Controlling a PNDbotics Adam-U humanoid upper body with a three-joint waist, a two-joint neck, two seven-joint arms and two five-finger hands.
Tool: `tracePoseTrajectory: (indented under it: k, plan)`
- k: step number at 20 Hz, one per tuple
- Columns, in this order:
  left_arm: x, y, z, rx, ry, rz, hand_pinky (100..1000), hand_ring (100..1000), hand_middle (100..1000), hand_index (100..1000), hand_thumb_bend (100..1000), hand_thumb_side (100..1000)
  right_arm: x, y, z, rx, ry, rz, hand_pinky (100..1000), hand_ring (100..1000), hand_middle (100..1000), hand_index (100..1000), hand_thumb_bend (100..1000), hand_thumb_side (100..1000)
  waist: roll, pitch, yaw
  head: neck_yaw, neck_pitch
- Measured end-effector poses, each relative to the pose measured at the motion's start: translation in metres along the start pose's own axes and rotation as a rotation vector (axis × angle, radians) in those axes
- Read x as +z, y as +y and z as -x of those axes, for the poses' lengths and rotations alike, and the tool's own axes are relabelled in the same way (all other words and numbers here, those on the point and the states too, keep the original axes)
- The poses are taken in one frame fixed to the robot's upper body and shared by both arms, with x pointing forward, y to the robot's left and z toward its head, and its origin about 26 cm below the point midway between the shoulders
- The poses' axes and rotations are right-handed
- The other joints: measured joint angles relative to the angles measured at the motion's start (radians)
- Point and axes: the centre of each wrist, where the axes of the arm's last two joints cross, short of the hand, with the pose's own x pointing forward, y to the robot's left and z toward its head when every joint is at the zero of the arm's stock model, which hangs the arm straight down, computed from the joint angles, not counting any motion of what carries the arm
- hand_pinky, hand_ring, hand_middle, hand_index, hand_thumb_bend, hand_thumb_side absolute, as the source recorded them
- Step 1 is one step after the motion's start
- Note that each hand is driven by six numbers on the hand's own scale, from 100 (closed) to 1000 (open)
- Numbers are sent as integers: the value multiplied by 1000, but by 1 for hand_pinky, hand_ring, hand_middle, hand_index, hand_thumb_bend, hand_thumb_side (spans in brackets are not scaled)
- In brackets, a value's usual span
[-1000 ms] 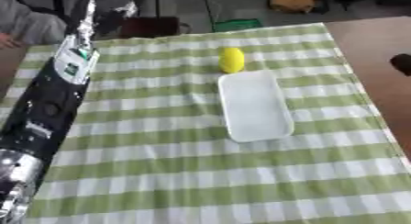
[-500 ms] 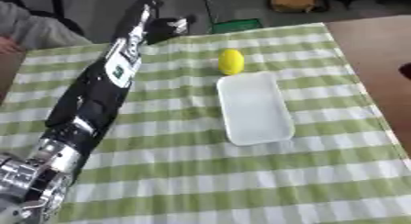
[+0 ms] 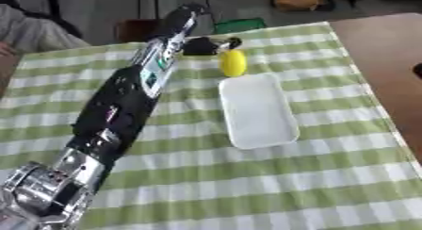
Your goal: Pick up objects on the table and place them in the box.
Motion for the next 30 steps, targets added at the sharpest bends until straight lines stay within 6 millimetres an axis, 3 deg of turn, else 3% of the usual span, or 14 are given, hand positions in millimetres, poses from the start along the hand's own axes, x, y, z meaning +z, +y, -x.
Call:
tracePoseTrajectory:
  k: [7,21,30]
  plan:
    - [0,-8,4,-46,36,-10,746,750,821,874,826,758,-5,0,-4,-4,-21,-8,535,549,667,852,612,435,7,14,-33,14,-15]
    - [5,-25,10,-109,17,-81,740,745,829,875,802,694,-8,-1,-5,-6,-32,-6,535,548,667,852,611,431,8,45,-58,23,-38]
    - [6,-30,9,-90,-1,-121,722,725,815,866,721,616,-8,-1,-6,-6,-33,-5,535,548,668,852,609,429,8,57,-64,24,-44]
